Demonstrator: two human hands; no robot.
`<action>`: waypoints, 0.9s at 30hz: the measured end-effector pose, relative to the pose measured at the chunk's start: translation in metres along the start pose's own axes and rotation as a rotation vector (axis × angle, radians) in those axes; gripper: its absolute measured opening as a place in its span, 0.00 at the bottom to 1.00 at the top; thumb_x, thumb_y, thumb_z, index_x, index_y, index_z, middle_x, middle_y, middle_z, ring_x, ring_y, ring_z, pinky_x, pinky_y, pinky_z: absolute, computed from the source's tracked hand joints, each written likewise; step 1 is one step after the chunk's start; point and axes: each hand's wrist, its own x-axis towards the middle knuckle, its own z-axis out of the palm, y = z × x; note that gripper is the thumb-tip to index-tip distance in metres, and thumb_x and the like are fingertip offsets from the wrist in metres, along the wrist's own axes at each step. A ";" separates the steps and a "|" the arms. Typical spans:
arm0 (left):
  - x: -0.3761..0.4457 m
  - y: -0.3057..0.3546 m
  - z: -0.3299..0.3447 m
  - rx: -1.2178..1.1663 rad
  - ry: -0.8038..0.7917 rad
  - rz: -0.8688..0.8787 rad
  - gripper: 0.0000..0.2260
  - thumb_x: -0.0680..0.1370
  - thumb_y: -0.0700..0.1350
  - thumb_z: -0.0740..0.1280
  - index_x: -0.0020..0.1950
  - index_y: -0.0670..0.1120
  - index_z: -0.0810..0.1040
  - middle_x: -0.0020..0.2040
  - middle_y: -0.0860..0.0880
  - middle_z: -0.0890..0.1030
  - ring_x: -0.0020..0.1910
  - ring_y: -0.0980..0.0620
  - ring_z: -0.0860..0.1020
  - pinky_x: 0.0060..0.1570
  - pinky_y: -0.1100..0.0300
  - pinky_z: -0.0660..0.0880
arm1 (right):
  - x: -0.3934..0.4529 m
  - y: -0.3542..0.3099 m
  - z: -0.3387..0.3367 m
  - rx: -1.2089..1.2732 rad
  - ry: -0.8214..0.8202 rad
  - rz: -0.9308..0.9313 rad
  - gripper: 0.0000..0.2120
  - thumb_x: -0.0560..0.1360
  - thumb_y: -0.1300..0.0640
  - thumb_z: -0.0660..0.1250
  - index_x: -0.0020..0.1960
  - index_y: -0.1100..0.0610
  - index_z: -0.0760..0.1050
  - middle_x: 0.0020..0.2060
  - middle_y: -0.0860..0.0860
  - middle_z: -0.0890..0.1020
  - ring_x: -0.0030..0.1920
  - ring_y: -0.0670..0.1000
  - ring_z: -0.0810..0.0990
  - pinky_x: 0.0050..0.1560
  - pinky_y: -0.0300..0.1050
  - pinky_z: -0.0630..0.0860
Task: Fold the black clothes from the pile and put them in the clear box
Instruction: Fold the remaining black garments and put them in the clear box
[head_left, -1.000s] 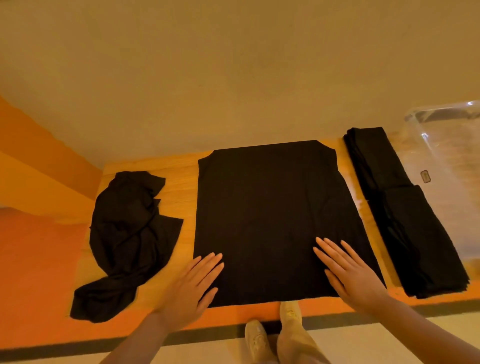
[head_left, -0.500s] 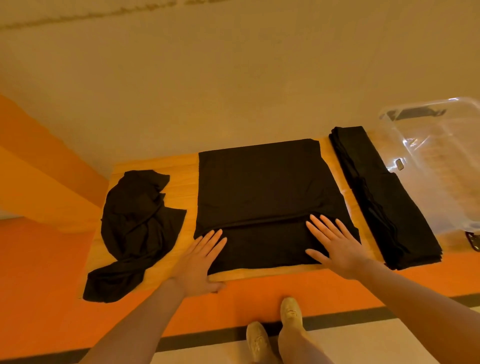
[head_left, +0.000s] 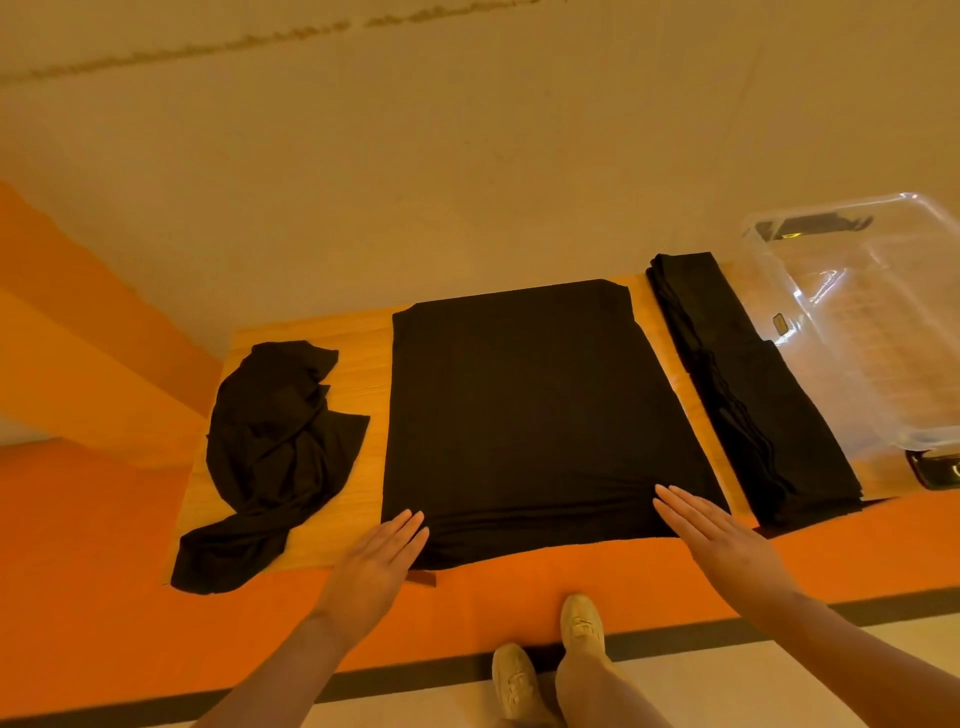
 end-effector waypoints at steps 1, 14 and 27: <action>0.001 0.001 -0.004 -0.031 0.025 -0.021 0.35 0.53 0.37 0.83 0.59 0.47 0.81 0.60 0.48 0.81 0.60 0.51 0.79 0.57 0.56 0.75 | 0.002 0.000 -0.004 0.004 0.023 0.015 0.44 0.51 0.73 0.79 0.66 0.58 0.74 0.66 0.55 0.75 0.68 0.54 0.71 0.61 0.45 0.75; 0.013 0.003 -0.064 -0.759 0.161 -0.545 0.11 0.81 0.39 0.62 0.60 0.50 0.77 0.43 0.52 0.81 0.29 0.55 0.76 0.26 0.63 0.72 | 0.014 0.007 -0.043 0.555 0.134 0.315 0.11 0.73 0.68 0.69 0.52 0.56 0.79 0.43 0.45 0.79 0.40 0.44 0.80 0.40 0.28 0.73; 0.017 -0.021 -0.086 -0.817 0.318 -0.620 0.10 0.79 0.38 0.64 0.57 0.47 0.80 0.30 0.46 0.77 0.22 0.58 0.69 0.23 0.69 0.62 | 0.040 0.027 -0.074 0.337 -0.048 0.123 0.09 0.75 0.62 0.69 0.55 0.56 0.79 0.49 0.45 0.75 0.41 0.44 0.76 0.39 0.29 0.69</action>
